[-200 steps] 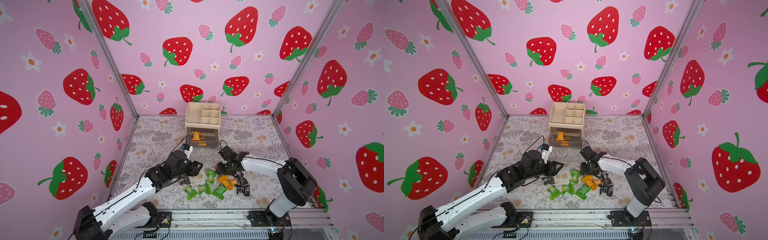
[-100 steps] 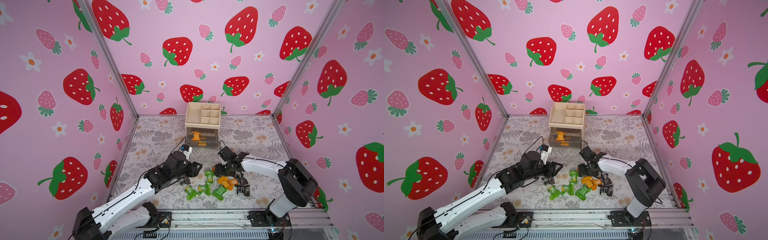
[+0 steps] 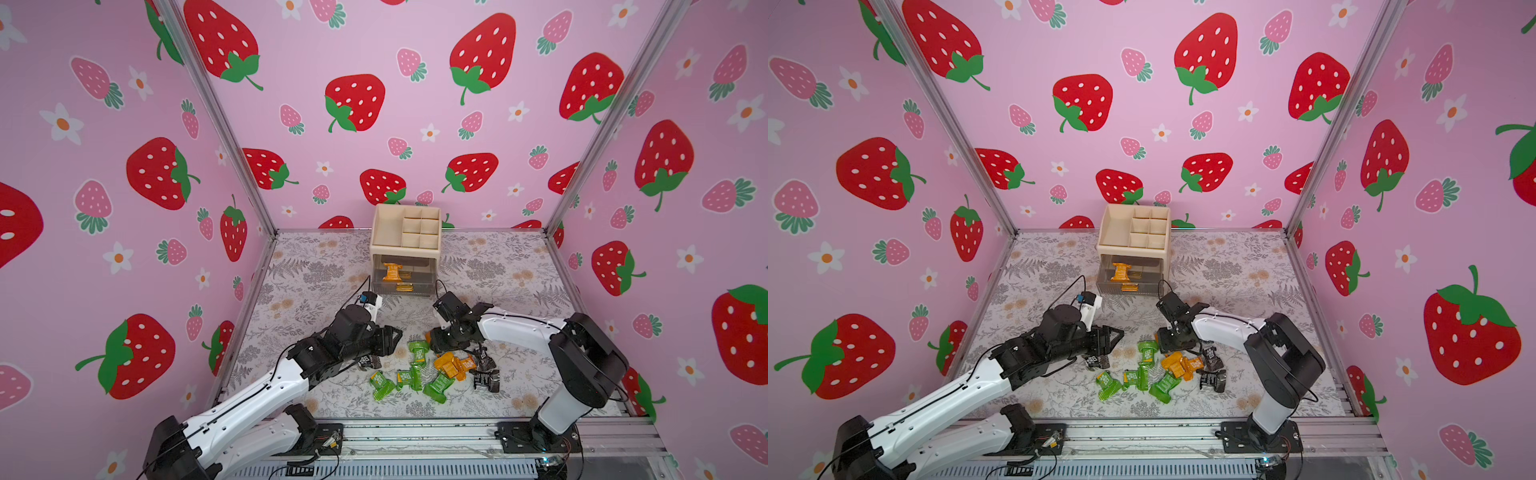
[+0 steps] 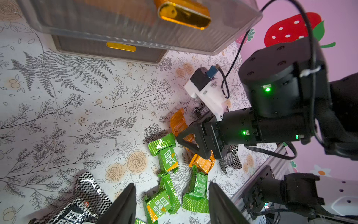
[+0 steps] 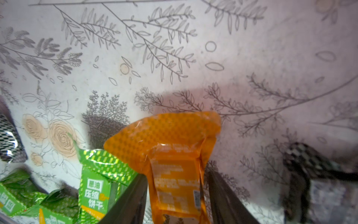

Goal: Place the cookies into the drawer by color
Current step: Pick up the cookie at the center of the board, then place the cookie in the drawer.

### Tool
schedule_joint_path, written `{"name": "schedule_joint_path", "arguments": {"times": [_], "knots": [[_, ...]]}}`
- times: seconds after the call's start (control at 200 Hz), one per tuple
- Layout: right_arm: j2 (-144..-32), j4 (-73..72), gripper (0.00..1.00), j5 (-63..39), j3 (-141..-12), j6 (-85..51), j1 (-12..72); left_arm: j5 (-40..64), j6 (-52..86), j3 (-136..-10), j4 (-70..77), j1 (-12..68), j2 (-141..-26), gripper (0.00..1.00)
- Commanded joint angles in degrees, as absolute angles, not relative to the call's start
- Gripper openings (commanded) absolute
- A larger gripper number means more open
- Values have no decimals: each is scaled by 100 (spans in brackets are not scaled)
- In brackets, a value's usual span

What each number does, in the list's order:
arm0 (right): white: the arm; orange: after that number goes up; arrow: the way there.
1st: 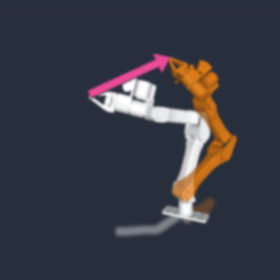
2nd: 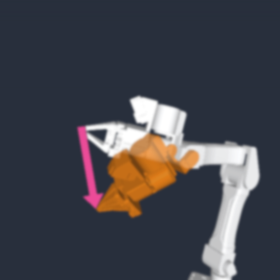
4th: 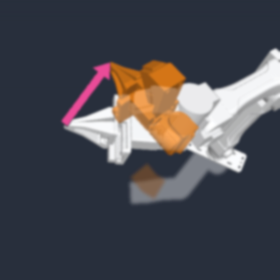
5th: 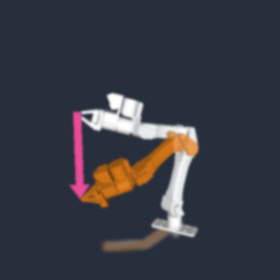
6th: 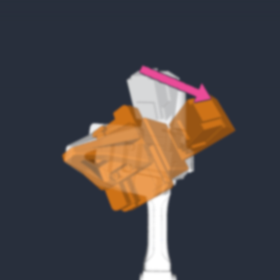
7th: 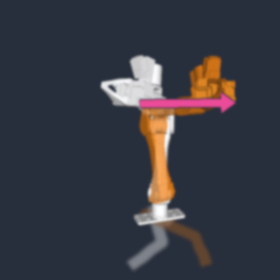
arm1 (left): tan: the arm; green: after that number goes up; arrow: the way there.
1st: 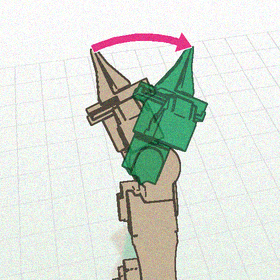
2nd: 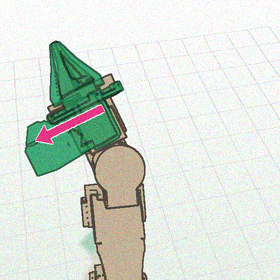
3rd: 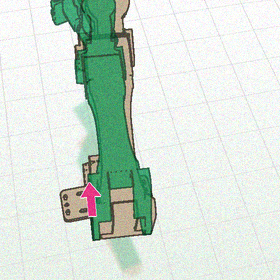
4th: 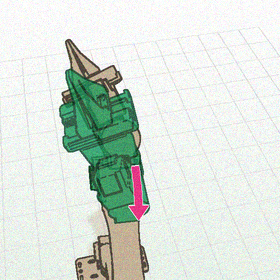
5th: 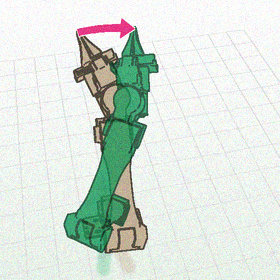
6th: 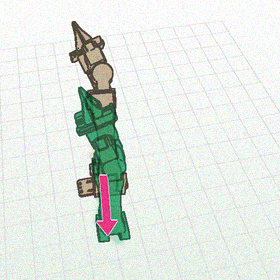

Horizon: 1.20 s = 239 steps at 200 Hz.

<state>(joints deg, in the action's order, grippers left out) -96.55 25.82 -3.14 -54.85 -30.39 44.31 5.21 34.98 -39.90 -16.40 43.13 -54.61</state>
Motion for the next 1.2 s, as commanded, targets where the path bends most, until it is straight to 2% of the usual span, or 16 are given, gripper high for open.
{"name": "schedule_joint_path", "arguments": {"times": [0.0, 0.245, 0.38, 0.605, 0.69, 0.98, 1.191], "knots": [[-9939, 2634, 49, -194, -5567, -2883, 4449, 458, 3507, -3980, -1519, 4337, -5405, 63], [-9508, 2658, 36, -128, -5399, -3182, 4451, 380, 3507, -3954, -1514, 4325, -5223, 63], [-8934, 2846, 34, 17, -5374, -3385, 4404, 498, 3472, -4009, -1451, 4200, -5059, 63], [-8004, 3878, 34, 418, -5850, -3611, 4284, 1901, 3647, -4113, -987, 3246, -4916, 64], [-7715, 4233, 34, 580, -6132, -3642, 4214, 1934, 3637, -4253, -1081, 2919, -4840, 64], [-7803, 5596, 34, 1072, -8198, -3499, 4060, 2884, 3815, -4515, -732, 1864, -4987, 66], [-8851, 6362, 33, 1188, -10140, -3480, 4061, 2517, 3686, -4600, -733, 1757, -5214, 66]]}}
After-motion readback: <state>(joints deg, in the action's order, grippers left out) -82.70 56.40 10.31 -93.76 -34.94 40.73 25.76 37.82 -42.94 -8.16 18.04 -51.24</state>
